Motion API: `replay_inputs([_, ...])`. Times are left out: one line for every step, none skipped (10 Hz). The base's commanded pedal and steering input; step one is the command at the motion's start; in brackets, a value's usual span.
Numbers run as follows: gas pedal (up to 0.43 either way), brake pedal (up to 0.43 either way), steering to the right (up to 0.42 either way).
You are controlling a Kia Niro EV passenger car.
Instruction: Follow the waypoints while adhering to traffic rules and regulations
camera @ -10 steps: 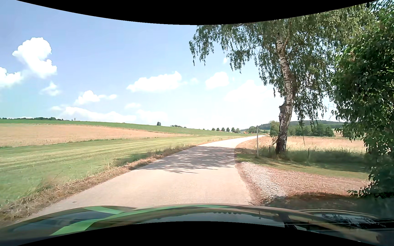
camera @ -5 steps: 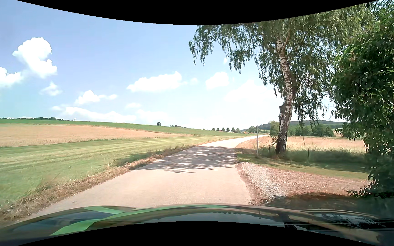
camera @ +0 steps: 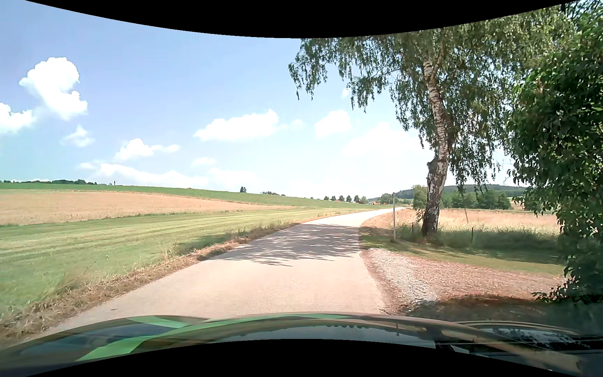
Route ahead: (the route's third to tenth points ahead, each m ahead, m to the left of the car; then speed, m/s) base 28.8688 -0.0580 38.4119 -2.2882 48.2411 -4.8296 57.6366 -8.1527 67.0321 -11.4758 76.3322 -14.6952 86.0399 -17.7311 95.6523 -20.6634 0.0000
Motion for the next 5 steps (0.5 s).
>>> replay_inputs([0.000,0.226,0.010])
replay_inputs([0.000,0.226,0.010])
replay_inputs([0.000,0.220,0.010])
replay_inputs([0.000,0.226,0.010])
replay_inputs([0.000,0.226,0.010])
